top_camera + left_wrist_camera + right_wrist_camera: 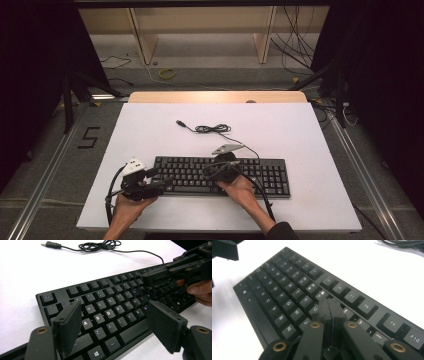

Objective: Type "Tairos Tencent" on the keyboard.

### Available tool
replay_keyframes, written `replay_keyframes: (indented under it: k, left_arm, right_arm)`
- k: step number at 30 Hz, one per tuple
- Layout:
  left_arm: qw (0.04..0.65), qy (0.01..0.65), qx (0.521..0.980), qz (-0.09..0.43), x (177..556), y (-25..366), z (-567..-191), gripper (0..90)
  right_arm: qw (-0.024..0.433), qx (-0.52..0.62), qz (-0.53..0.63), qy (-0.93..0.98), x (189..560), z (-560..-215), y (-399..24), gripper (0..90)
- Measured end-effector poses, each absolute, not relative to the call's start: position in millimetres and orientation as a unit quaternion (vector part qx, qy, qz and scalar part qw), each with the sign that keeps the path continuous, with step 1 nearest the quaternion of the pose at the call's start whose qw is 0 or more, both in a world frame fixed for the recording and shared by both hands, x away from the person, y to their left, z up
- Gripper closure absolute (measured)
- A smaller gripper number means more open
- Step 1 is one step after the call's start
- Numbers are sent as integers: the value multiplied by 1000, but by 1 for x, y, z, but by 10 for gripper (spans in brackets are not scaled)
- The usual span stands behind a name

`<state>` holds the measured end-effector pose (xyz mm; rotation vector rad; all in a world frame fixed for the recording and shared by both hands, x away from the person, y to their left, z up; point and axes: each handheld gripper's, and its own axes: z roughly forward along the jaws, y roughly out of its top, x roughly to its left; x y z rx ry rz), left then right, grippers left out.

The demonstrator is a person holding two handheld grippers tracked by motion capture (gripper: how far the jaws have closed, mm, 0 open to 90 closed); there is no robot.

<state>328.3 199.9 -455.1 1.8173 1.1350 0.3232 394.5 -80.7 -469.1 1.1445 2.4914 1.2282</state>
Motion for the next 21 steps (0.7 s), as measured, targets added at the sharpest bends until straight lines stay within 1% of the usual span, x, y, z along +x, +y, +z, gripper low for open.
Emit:
replay_keyframes:
  k: [10,15,21]
  left_arm:
    - [470,466,738,133,329,201,-455,278]
    - [469,465,739,134,329,201,-455,278]
    - [468,464,740,135,330,201,-454,279]
  right_arm:
    - [60,375,433,818,390,-461,-86,859]
    - [59,369,443,815,387,-458,-89,813]
    - [55,367,452,811,384,-457,-94,737]
